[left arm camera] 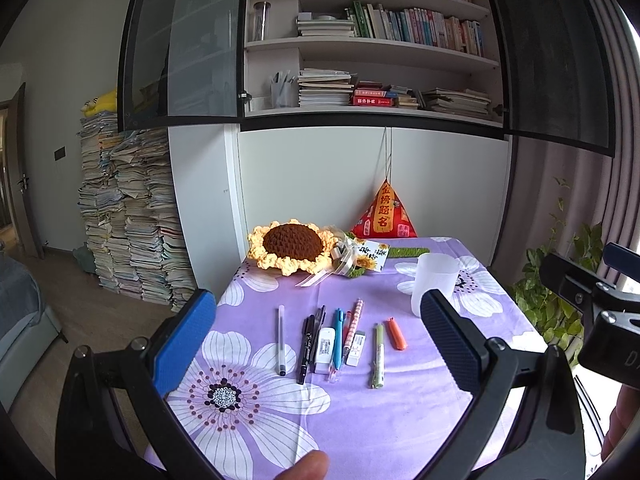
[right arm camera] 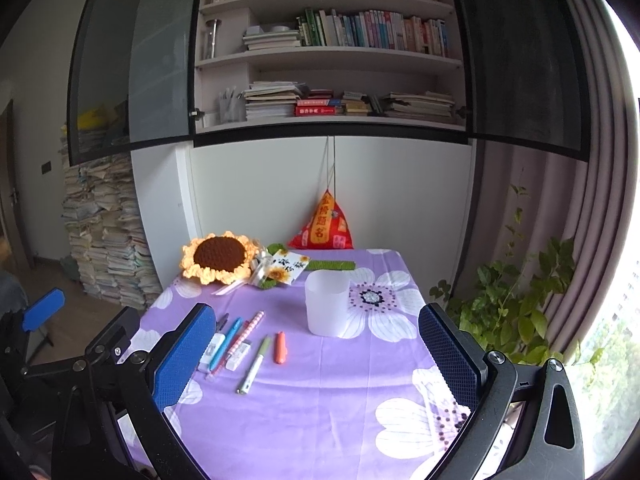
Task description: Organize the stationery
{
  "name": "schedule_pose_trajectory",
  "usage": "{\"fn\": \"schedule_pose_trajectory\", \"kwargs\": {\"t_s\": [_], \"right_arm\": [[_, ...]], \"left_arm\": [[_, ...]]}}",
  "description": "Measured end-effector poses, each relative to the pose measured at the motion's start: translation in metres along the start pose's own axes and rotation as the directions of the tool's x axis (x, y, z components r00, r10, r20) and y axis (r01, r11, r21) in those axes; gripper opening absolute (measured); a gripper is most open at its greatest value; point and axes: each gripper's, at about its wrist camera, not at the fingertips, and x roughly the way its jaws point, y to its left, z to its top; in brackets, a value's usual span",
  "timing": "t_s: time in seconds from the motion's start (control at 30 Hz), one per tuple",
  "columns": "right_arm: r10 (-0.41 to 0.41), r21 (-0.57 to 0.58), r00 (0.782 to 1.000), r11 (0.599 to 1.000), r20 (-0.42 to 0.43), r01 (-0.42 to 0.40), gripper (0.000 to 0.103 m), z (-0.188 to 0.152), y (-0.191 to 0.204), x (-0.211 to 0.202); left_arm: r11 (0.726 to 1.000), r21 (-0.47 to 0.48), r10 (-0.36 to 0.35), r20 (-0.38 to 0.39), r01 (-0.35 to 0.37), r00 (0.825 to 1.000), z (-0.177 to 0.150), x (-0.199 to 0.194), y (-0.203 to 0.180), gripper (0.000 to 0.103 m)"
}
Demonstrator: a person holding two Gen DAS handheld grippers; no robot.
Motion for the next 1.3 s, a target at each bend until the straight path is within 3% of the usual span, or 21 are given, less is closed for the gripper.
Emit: {"fn": "schedule_pose_trajectory", "kwargs": {"t_s": [0.4, 0.63, 0.7, 0.8, 0.9, 1.07, 1.3], "right_arm": [[0.020, 0.032, 0.988, 0.999, -0.154, -0.015, 0.101, -0.021, -0.006, 0.050], [0.021, -0.009, 0.973, 1.000, -0.228, -0.024, 0.082, -0.033, 0.004, 0.082], [0.034, -0.016, 0.967, 0.999, -0.253, -0.040, 0.067, -0.037, 0.008, 0.092], [0.077, -0.015, 0.944, 0.996, -0.320, -0.086, 0.050, -0.045, 0.014, 0.113], [0.127, 0.017, 0.915, 0.991, -0.382, -0.130, 0.050, -0.052, 0.019, 0.136], [0.133, 0.033, 0.890, 0.991, -0.437, -0.132, 0.049, -0.057, 0.028, 0.167], [0.192, 0.039, 0.827, 0.978, -0.529, -0.203, 0.034, -0.067, 0.048, 0.209]], "left_arm": [[0.999, -0.043, -0.004, -0.155, -0.003, 0.988, -0.020, 0.051, 0.021, 0.102], [0.999, -0.023, 0.031, -0.217, -0.037, 0.976, -0.033, 0.084, 0.031, 0.101], [0.998, -0.030, 0.041, -0.239, -0.050, 0.970, -0.036, 0.096, 0.038, 0.101], [0.997, -0.053, 0.043, -0.287, -0.061, 0.957, -0.041, 0.115, 0.049, 0.101], [0.995, -0.079, 0.035, -0.326, -0.064, 0.945, -0.043, 0.135, 0.060, 0.099], [0.993, -0.104, 0.010, -0.373, -0.052, 0.928, -0.044, 0.167, 0.070, 0.099], [0.993, -0.106, 0.000, -0.426, -0.049, 0.905, -0.046, 0.208, 0.076, 0.095]]}}
